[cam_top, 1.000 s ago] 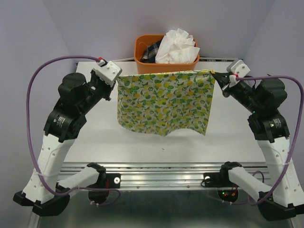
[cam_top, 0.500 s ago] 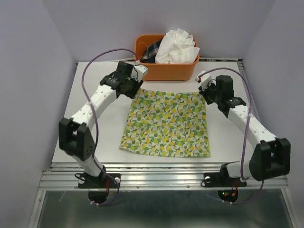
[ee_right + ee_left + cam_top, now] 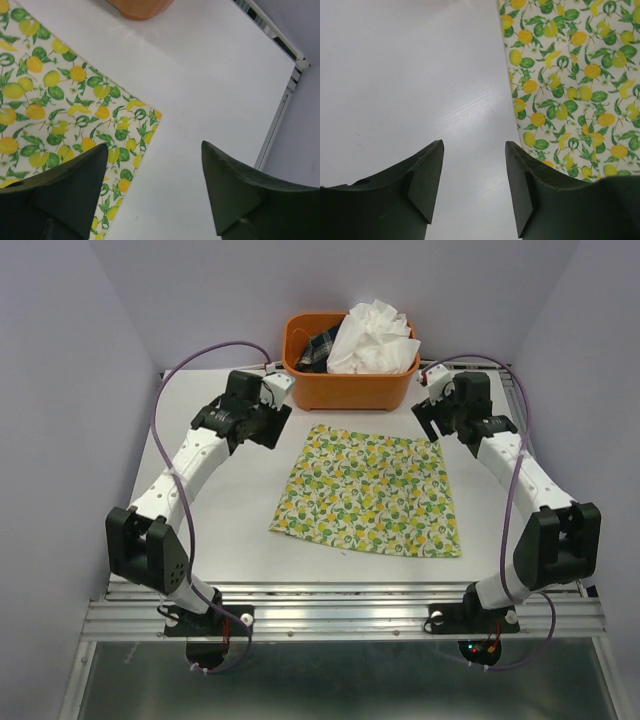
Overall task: Fold and stack the skirts
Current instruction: Flatten the skirt out
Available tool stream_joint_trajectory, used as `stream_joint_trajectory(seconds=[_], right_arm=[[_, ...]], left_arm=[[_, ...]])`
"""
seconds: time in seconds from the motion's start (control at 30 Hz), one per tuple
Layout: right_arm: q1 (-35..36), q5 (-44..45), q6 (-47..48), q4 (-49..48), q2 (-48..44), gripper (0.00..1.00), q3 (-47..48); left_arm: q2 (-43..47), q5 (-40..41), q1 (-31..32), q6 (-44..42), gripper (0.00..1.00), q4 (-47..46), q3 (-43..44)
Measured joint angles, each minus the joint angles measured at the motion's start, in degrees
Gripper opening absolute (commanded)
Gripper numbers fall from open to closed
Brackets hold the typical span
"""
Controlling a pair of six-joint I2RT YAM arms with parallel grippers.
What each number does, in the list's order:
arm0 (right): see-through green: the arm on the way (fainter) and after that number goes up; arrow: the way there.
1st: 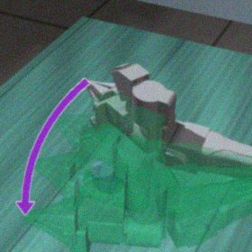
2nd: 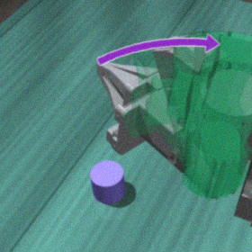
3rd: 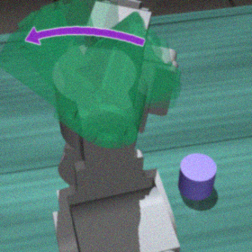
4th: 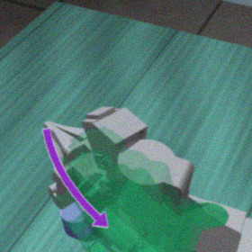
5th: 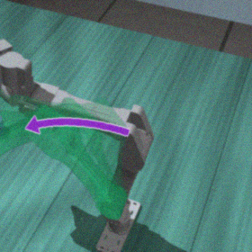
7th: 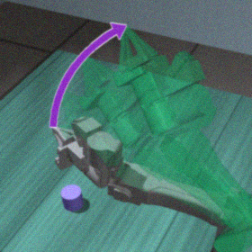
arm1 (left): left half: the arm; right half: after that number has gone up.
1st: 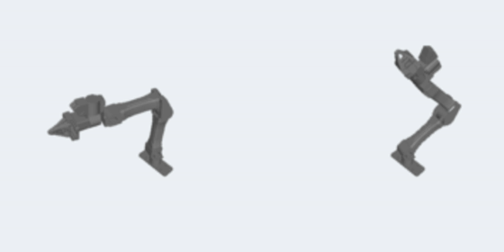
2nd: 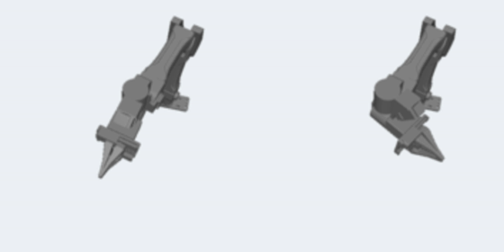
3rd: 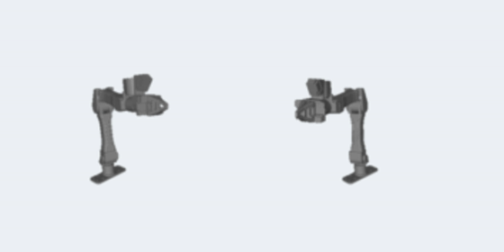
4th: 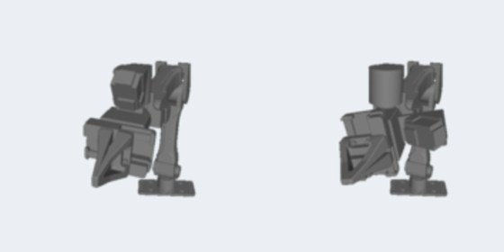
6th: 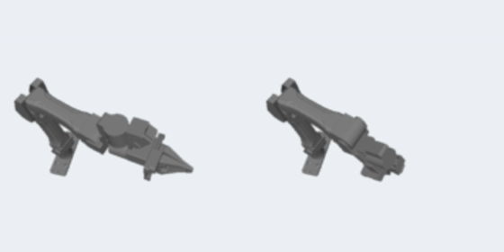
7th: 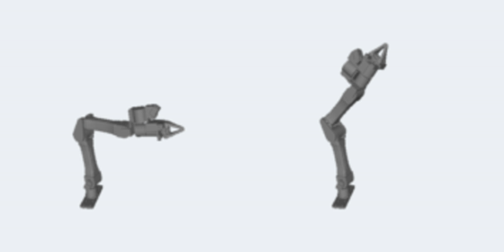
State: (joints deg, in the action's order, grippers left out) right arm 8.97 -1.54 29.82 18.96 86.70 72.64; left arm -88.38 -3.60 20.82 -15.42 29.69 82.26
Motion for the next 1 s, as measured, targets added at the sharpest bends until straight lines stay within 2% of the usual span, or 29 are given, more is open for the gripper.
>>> stream_joint_trajectory(seconds=[0.1, 0.27, 0.43, 0.77, 1.0], right_arm=[[0.0, -1.8, 1.1, 4.2, 0.1, 0.65, 0.7], [0.0, -3.0, 3.9, 11.4, 4.4, 0.63, 1.1], [0.0, -2.7, 7.3, 16.6, 10.4, 0.60, -0.3], [0.0, -0.8, 13.9, 19.6, 10.8, 0.58, -11.2], [3.0, -2.0, 15.8, 21.9, 5.5, 0.58, -19.3]], left_arm=[[1.5, -3.8, 0.1, -0.8, 0.45, -0.7, -3.6], [-1.5, -9.6, 1.7, -4.1, 0.32, 0.8, -6.8], [-4.7, -11.7, 5.1, -6.4, 0.24, 2.3, -9.2], [-18.4, -9.3, 7.5, -8.6, 0.13, 3.2, -10.6], [-25.6, -6.6, 6.9, -8.3, 0.10, 5.6, -1.7]])
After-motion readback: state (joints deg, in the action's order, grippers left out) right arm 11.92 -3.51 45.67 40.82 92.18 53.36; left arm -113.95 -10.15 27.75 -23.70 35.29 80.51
